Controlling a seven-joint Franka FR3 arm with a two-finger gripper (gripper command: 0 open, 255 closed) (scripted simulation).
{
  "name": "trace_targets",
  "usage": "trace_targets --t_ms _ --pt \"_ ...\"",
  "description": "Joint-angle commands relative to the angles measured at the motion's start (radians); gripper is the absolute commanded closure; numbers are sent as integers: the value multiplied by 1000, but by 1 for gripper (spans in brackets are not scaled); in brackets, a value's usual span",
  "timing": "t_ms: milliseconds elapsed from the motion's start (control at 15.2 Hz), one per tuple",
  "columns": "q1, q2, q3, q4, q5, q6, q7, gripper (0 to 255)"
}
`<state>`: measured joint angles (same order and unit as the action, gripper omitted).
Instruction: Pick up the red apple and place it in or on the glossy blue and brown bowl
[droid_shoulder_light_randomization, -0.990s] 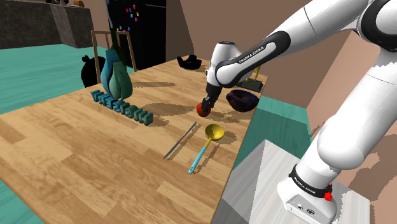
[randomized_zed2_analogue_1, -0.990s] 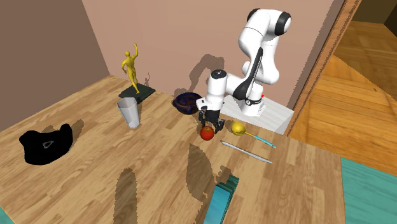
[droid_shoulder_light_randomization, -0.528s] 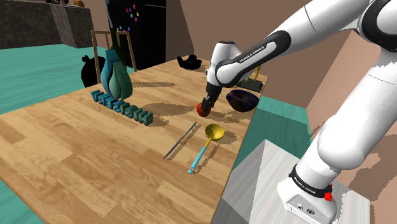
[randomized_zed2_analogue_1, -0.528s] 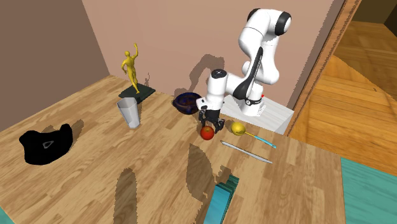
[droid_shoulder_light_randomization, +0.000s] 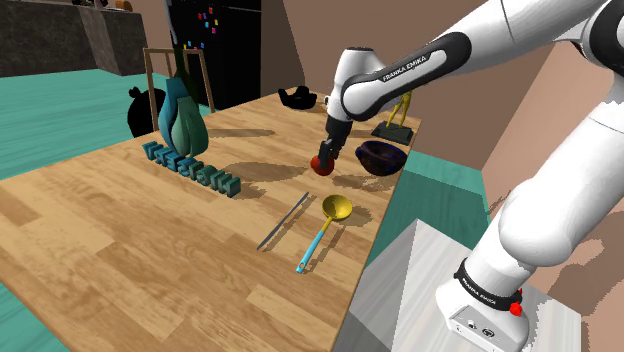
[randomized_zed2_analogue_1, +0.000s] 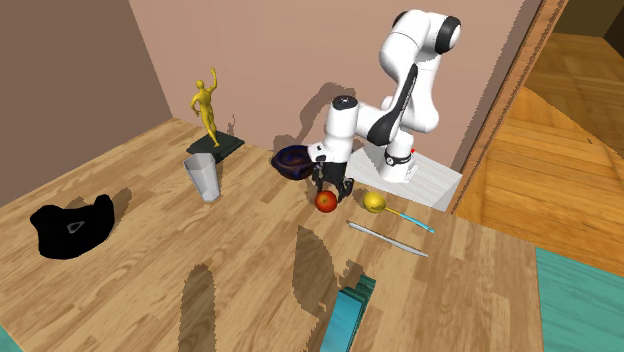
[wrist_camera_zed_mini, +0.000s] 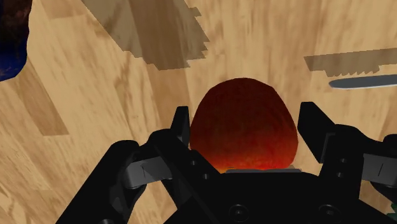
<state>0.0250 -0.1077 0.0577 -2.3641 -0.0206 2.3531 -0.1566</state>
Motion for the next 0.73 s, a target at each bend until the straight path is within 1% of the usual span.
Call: trace_targets --t_ms 0,660 --pt "1 -16 0 10 2 -26 -1 255" --pt "1 -78 -1 87 8 -165 -8 255"
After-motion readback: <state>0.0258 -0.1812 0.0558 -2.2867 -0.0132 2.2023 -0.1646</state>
